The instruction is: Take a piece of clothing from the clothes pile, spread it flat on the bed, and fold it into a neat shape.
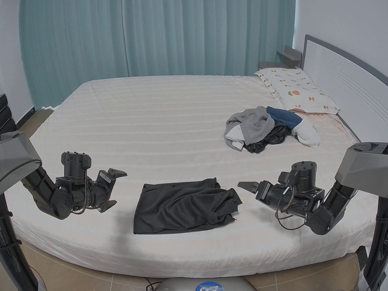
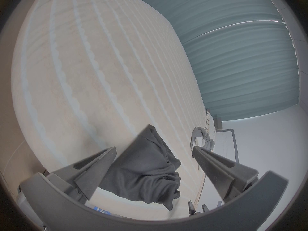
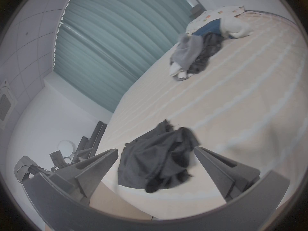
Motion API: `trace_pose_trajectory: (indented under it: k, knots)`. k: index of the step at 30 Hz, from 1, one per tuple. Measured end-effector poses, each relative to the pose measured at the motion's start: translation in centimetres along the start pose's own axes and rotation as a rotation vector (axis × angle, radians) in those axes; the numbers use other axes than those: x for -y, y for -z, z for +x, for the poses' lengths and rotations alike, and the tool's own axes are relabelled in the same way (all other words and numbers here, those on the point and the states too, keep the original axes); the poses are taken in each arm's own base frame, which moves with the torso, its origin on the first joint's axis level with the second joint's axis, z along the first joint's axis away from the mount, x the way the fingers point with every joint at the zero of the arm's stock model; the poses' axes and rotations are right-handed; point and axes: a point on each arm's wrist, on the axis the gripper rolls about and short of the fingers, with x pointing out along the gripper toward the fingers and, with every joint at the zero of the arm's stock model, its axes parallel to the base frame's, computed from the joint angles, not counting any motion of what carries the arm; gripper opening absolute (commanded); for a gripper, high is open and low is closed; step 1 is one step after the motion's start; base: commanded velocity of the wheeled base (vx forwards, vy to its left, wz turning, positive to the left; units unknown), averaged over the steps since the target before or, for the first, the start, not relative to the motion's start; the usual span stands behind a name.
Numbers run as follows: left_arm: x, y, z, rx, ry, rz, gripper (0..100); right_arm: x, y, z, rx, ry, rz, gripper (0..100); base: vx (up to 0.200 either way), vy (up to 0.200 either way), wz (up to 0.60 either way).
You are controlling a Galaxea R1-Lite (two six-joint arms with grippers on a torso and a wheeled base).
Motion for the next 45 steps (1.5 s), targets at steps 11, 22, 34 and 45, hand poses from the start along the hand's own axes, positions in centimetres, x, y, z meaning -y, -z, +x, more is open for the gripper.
trace_pose_trajectory:
  k: [11, 22, 34, 45]
  knots:
    - [-0.8, -0.9, 1.4, 0.012, -0.024, -0.025, 100, -0.6, 1.5, 2.7, -0.082, 0.000, -0.024, 100, 0.000, 0.200, 0.00]
    - [-1.4, -0.9, 2.0, 0.006, -0.043, -0.030, 100, 1.3, 1.9, 2.2, -0.108, 0.072, -0.027, 100, 0.000, 0.036, 0.00]
    - [-1.6, -0.8, 2.1, 0.002, -0.053, -0.031, 100, 3.1, 1.3, -0.3, -0.135, 0.161, -0.056, 100, 0.000, 0.000, 0.00]
    - [-1.7, -0.8, 2.3, 0.001, -0.054, -0.030, 100, 3.6, 1.6, -0.5, -0.126, 0.150, -0.048, 100, 0.000, 0.000, 0.00]
